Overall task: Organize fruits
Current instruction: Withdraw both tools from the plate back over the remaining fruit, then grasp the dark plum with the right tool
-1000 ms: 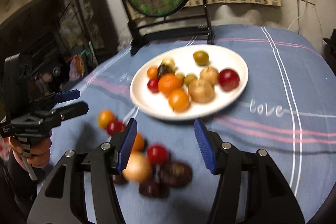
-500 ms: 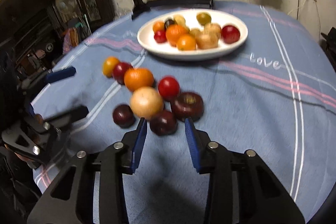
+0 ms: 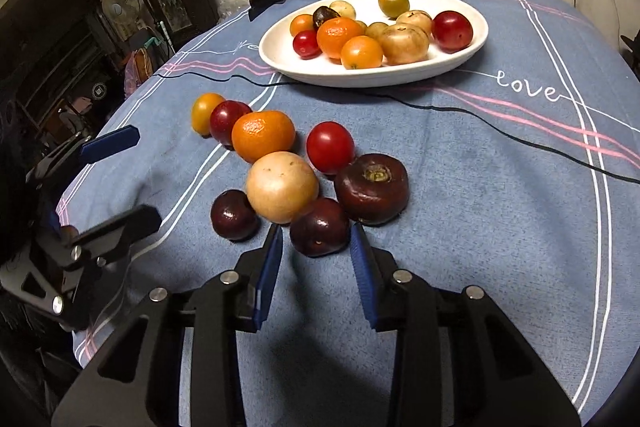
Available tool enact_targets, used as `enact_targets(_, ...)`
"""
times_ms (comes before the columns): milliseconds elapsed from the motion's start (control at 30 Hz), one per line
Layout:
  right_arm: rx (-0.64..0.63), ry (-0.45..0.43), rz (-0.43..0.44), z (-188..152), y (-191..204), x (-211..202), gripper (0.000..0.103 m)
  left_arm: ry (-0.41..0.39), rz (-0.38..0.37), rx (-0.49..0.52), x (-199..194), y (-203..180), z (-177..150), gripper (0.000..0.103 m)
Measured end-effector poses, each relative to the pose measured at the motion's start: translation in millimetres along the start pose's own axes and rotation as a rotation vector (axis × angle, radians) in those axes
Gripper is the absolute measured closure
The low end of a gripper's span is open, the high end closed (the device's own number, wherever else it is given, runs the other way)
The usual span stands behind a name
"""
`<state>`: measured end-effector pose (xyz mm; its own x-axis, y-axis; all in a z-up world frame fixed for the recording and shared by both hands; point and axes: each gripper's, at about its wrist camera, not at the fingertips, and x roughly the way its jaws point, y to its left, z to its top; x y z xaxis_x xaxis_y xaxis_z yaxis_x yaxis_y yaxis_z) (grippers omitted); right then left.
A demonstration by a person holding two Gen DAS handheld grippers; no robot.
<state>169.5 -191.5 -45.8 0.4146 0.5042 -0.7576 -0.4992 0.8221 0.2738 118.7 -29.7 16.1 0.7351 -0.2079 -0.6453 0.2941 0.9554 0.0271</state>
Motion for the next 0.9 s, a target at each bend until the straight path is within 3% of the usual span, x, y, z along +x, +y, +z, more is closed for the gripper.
enact_targets(233,0.009,0.0,-0.006,2,-2,-1,0.072,0.001,-0.007,0.011,0,-3,0,0.003)
enact_targets(367,0.018,-0.062,0.009,3,-2,-19,0.072,0.028,-0.066,0.024,3,-7,-2,0.005)
enact_targets(467,0.029,-0.124,0.023,3,-4,-35,0.072,0.048,-0.108,0.051,6,-13,-2,0.018)
enact_targets(500,0.04,-0.137,0.026,4,-6,-39,0.072,0.06,-0.121,0.054,9,-15,-2,0.03)
enact_targets(600,0.063,-0.151,0.026,4,-11,-43,0.072,0.114,-0.145,0.052,21,-18,-1,0.051)
enact_targets(900,0.054,-0.153,0.044,2,-7,-46,0.072,0.183,-0.161,0.07,42,-31,3,0.051)
